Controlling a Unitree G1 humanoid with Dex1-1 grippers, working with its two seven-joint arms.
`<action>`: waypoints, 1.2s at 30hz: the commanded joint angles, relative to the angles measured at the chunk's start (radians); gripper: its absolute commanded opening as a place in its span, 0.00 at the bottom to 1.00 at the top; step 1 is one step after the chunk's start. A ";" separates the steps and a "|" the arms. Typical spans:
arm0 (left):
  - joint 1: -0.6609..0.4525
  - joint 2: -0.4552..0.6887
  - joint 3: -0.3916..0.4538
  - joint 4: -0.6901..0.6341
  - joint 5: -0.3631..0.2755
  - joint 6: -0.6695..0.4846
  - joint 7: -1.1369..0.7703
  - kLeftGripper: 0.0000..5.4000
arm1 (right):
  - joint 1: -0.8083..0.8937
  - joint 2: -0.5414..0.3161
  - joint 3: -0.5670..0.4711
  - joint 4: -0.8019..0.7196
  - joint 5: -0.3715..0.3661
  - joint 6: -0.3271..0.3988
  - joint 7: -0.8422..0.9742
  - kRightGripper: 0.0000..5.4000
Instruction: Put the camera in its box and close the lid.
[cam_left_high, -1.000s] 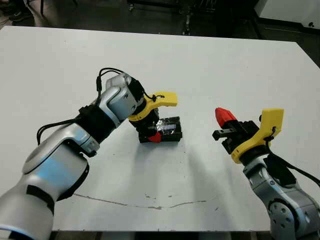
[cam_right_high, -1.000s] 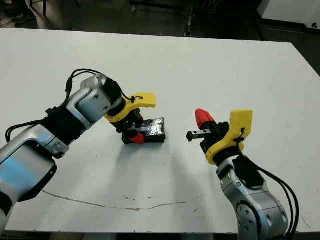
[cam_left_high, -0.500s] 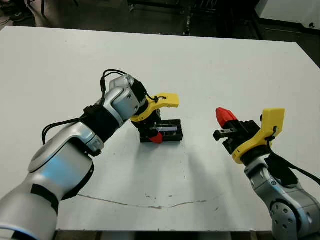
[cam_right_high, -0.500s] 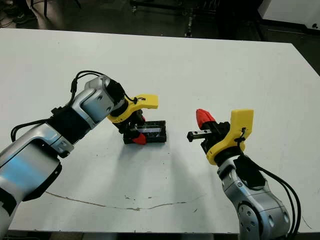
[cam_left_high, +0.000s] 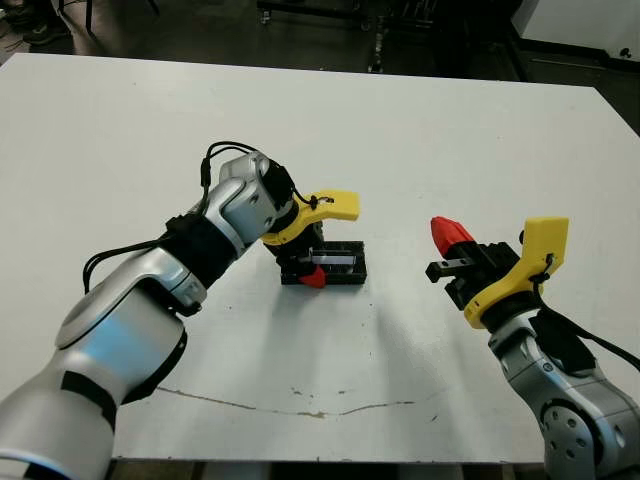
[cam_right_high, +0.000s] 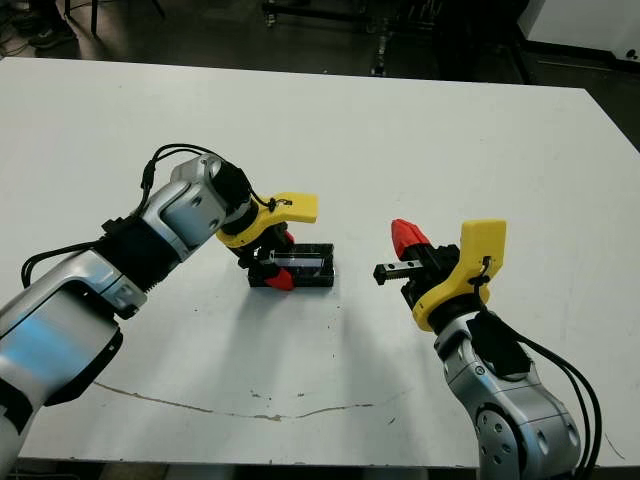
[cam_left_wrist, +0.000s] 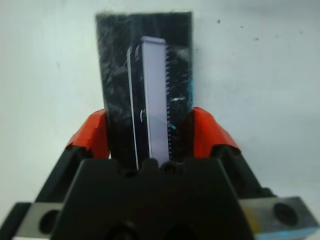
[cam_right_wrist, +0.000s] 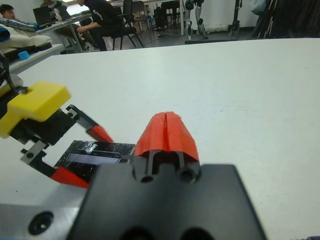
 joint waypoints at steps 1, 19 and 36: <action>0.069 -0.010 -0.024 -0.005 0.017 -0.042 0.011 0.79 | 0.014 -0.005 -0.006 0.006 -0.005 -0.010 0.002 0.00; 0.153 0.126 0.107 -0.149 -0.022 0.047 0.042 1.00 | 0.011 -0.003 -0.001 0.003 -0.007 0.001 -0.008 0.00; 0.281 0.468 0.335 -0.405 -0.174 0.148 -0.005 1.00 | 0.006 -0.009 -0.001 0.008 -0.004 -0.003 0.000 0.00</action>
